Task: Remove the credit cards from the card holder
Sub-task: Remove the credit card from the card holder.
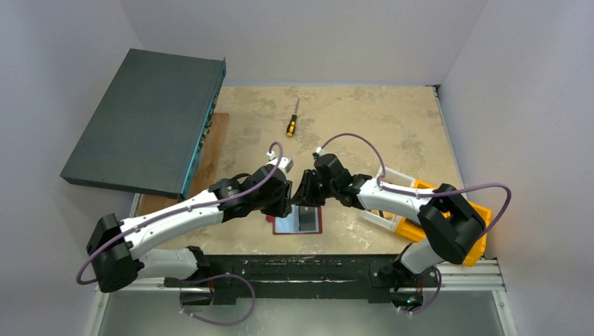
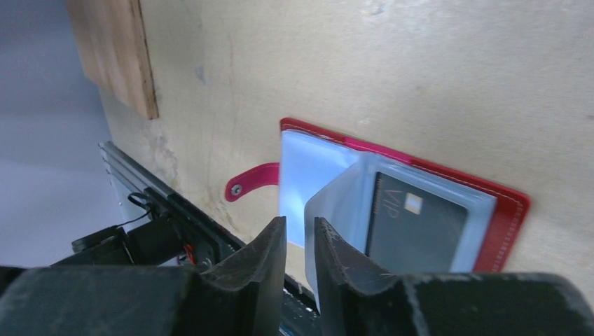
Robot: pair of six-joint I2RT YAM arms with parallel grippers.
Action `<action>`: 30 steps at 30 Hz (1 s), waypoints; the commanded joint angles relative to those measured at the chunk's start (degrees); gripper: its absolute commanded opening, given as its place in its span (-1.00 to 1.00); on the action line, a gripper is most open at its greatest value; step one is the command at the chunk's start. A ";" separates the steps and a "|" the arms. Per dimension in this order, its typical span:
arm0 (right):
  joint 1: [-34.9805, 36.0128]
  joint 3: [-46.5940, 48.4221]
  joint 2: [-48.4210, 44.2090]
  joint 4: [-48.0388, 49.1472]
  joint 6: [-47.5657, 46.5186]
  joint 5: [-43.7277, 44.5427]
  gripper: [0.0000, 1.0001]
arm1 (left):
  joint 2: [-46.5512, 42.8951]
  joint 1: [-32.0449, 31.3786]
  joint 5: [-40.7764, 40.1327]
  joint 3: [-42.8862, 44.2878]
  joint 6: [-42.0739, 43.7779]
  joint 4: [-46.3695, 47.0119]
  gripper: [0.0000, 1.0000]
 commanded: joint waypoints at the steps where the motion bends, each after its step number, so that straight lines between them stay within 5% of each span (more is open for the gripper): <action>1: 2.55 3.86 4.42 1.64 1.23 -0.58 -0.45 | -5.49 0.29 -3.50 -0.17 -0.62 -5.22 -0.25; 11: 5.27 7.53 12.00 5.04 2.79 -1.49 -0.32 | -9.49 0.38 -3.60 -0.87 -1.08 -7.25 -0.20; 30: -0.14 1.82 -4.83 -8.90 -0.97 9.61 -0.17 | -4.13 8.46 19.19 -6.92 -8.28 13.26 -0.17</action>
